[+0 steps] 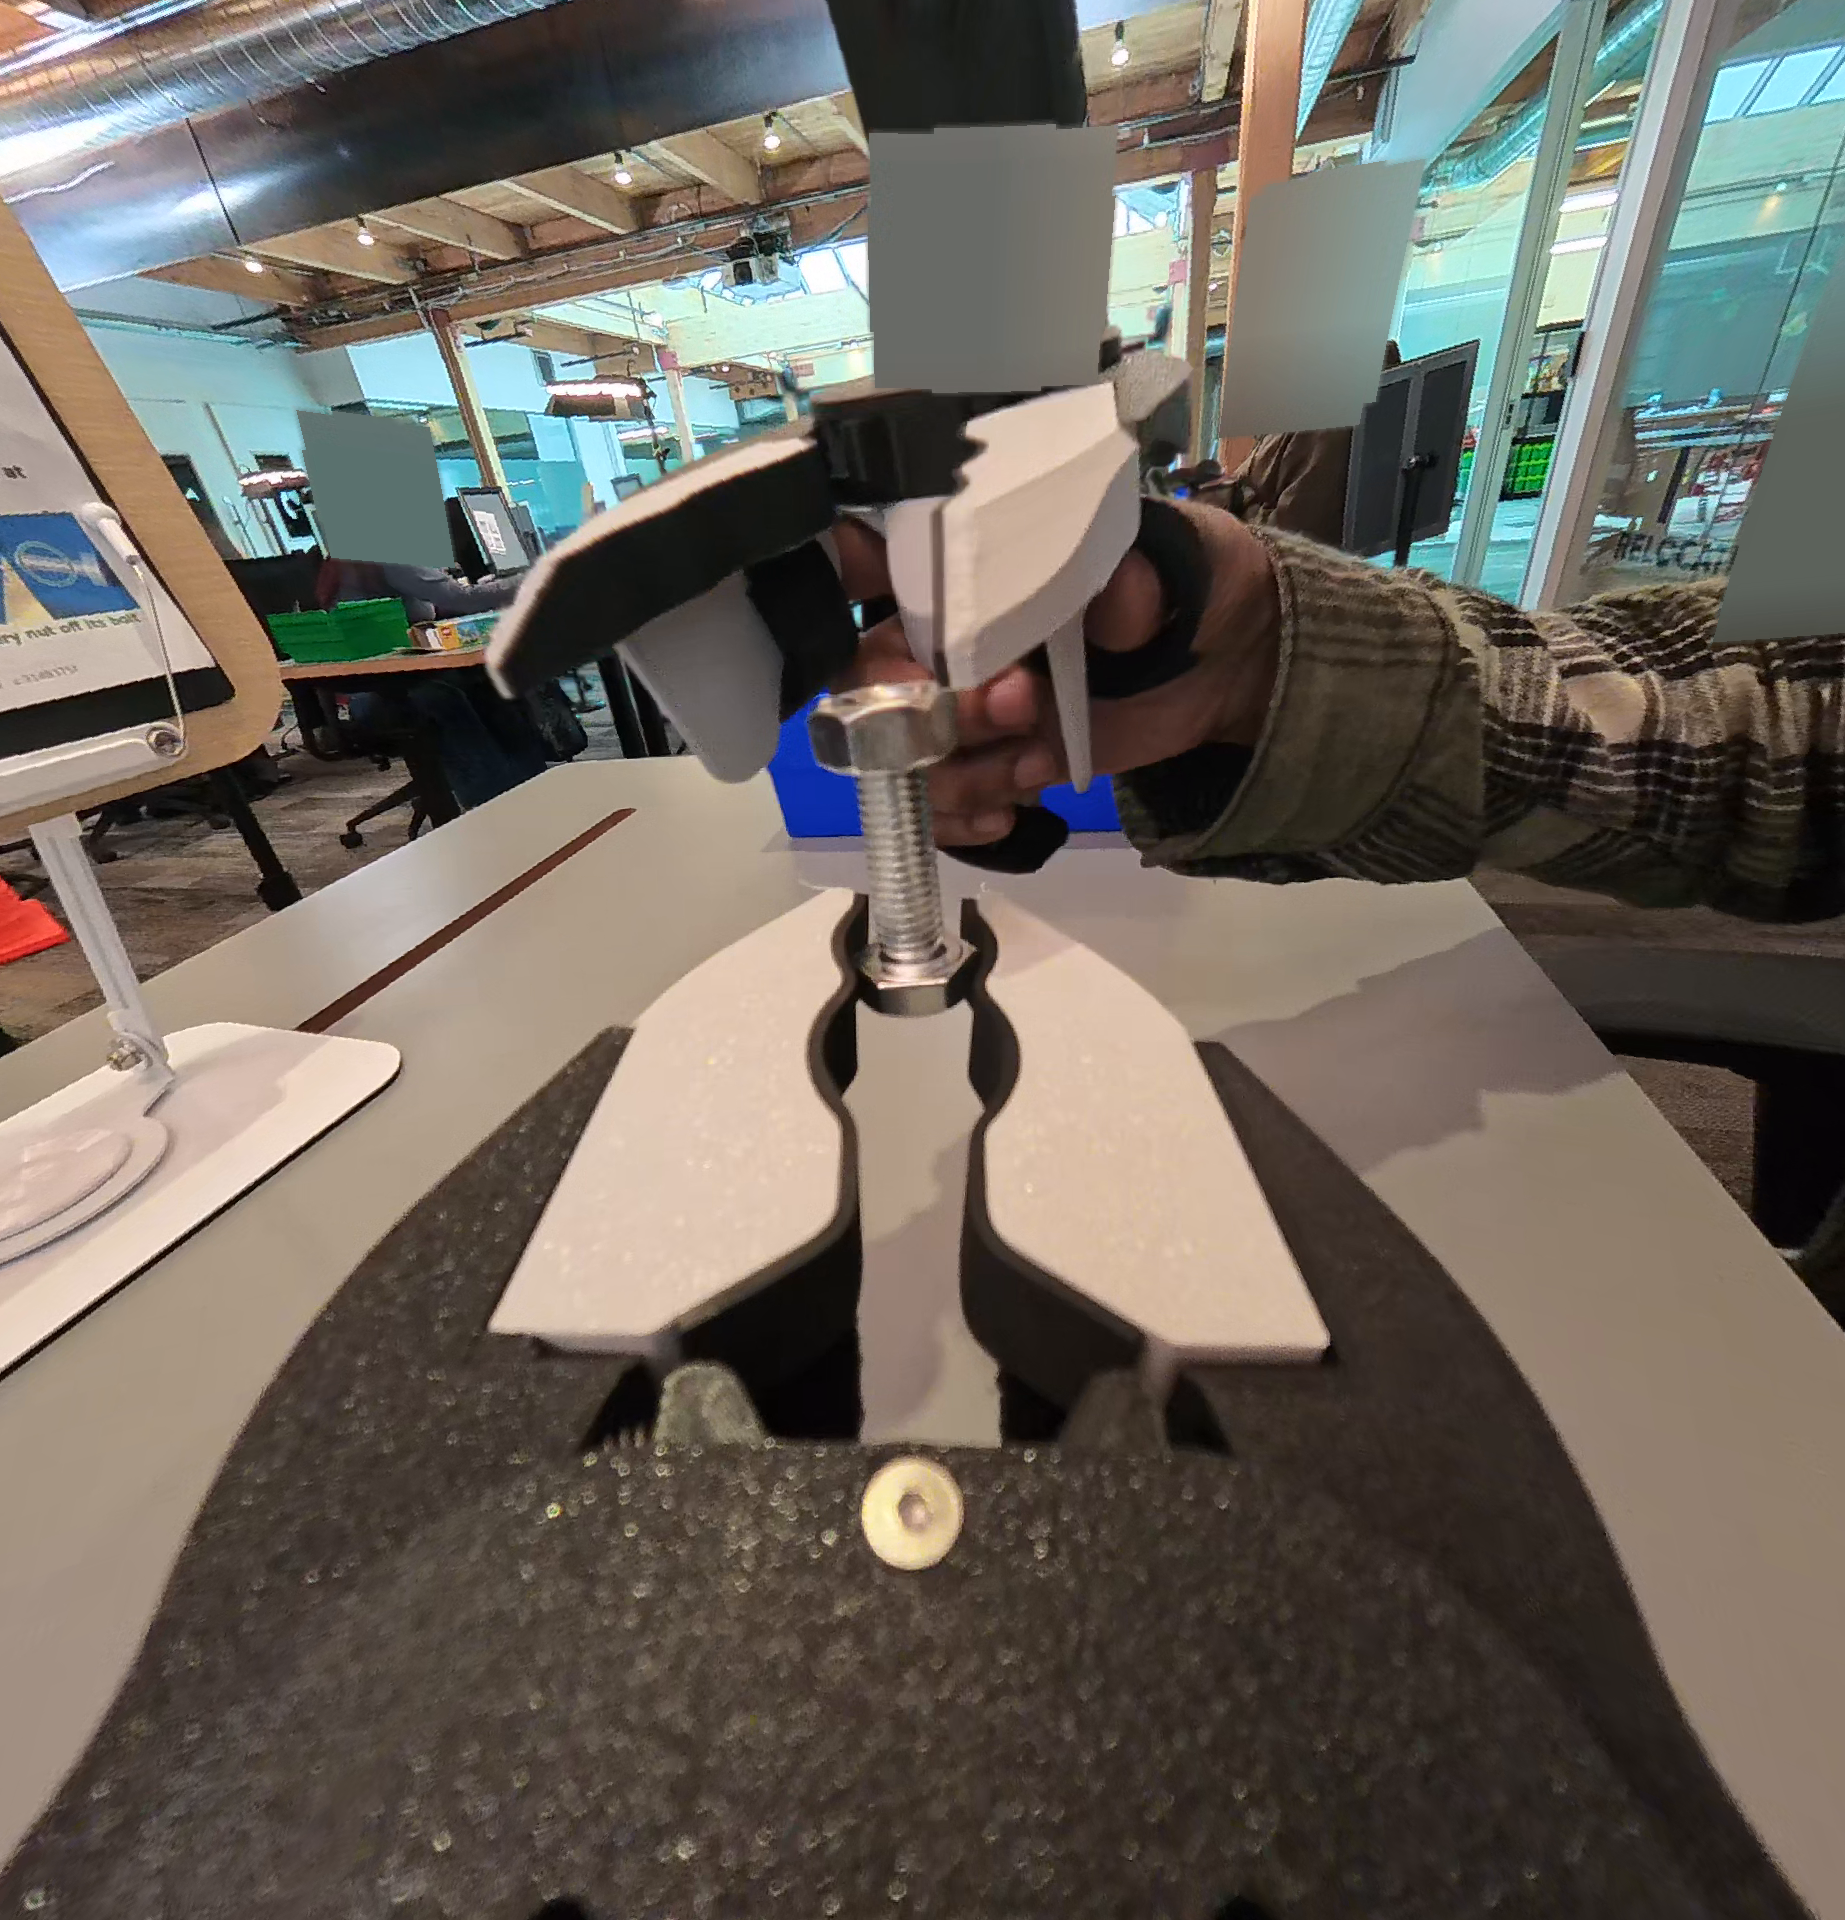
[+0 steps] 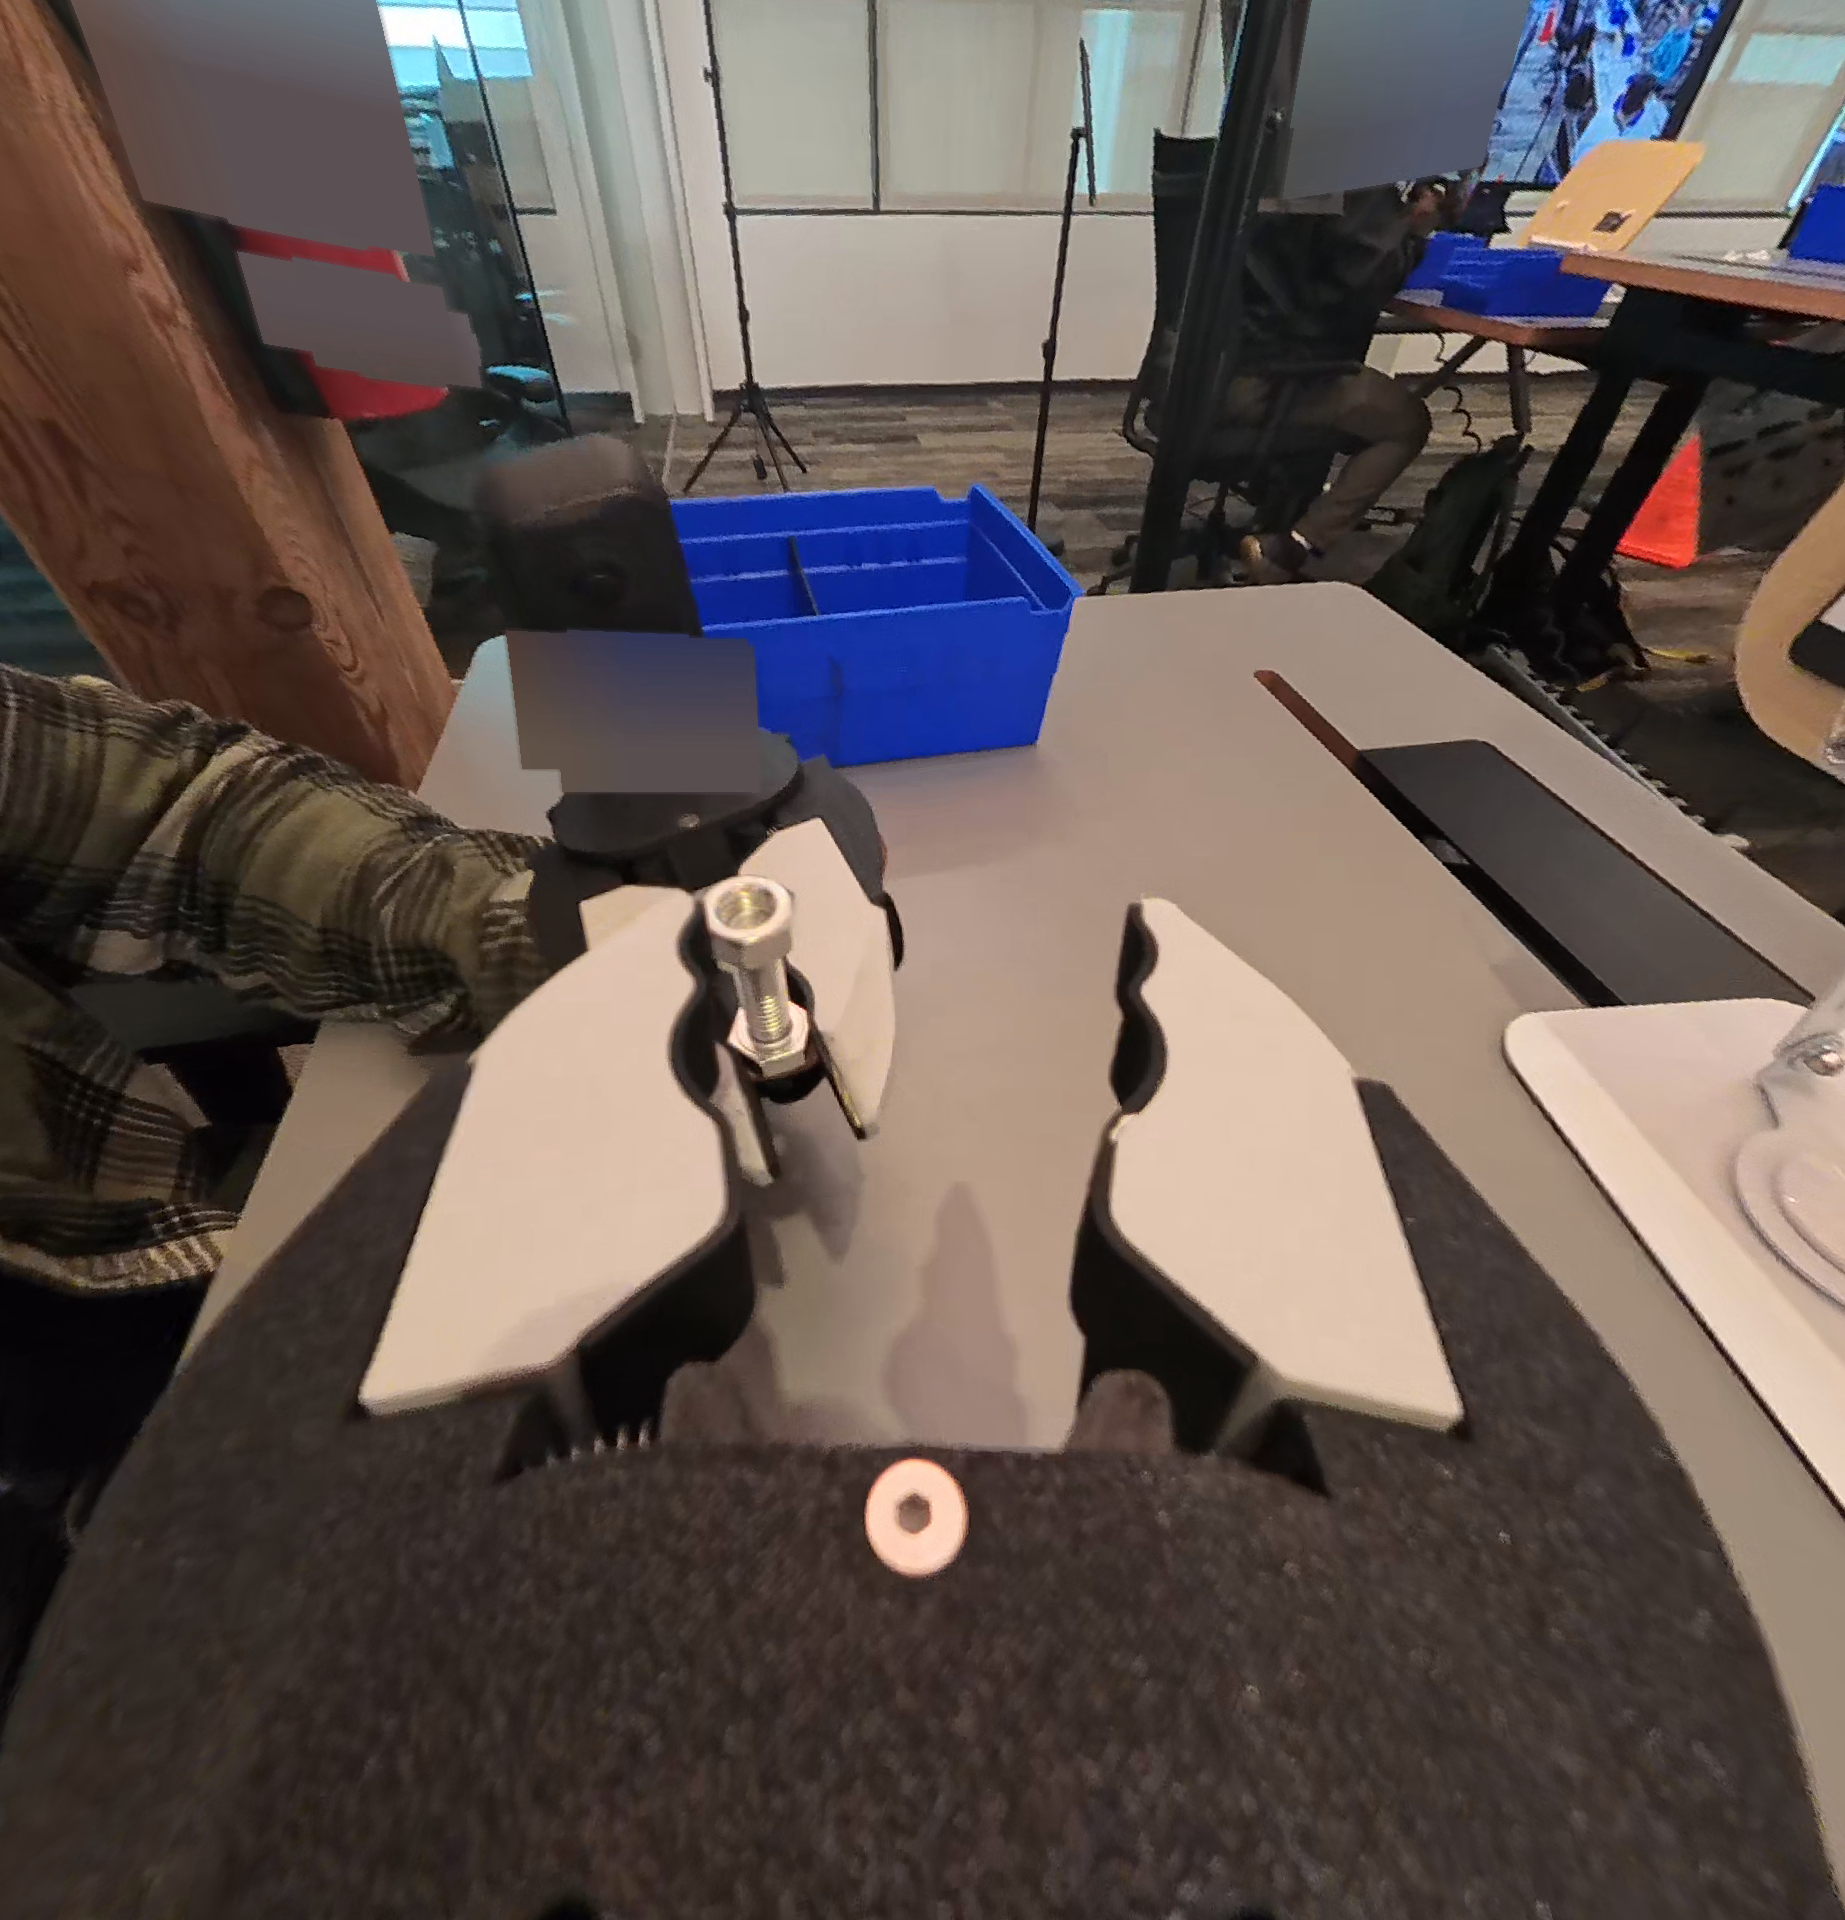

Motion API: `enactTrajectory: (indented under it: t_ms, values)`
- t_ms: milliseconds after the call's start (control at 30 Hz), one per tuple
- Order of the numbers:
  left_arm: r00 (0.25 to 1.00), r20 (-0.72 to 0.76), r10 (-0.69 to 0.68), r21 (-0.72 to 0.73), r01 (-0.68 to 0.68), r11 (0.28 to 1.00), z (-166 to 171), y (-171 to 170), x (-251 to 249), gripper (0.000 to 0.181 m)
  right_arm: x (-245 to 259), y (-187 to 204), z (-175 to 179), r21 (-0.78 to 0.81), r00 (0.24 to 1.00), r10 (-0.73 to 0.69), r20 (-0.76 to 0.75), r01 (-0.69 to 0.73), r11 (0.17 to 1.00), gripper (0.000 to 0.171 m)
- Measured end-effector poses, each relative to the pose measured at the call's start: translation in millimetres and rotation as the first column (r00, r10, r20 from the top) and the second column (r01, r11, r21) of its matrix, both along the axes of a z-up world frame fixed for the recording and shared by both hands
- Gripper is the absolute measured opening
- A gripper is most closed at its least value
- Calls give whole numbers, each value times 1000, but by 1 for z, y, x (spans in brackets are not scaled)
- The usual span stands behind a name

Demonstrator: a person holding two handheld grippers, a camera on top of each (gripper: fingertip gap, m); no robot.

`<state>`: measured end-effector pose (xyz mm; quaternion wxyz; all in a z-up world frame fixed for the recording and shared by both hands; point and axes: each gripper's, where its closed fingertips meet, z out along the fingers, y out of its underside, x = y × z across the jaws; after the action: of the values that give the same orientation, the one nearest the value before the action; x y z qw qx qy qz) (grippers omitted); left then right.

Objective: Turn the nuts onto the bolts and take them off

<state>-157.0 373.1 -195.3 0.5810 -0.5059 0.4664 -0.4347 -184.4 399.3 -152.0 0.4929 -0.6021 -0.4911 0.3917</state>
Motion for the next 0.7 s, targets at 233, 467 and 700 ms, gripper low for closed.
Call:
enactTrajectory:
  t_ms: [233, 467, 700]
  values:
    - [1000, 8, 8, 3, -8, 1000, 2, 1, -2, 16, 1, -5, 7, -1, 999, 25, -46, -25, 1000, 72]
    - [1000, 20, 7, 2, -7, 1000, 5, 1, -3, 16, 3, 0, 0, 52, 1000, -20, 8, 20, 998, 72]
    - [1000, 16, 5, 14, -6, 1000, 5, -1, -2, 16, -5, -6, 4, 61, 1000, 16, 8, -17, 998, 72]
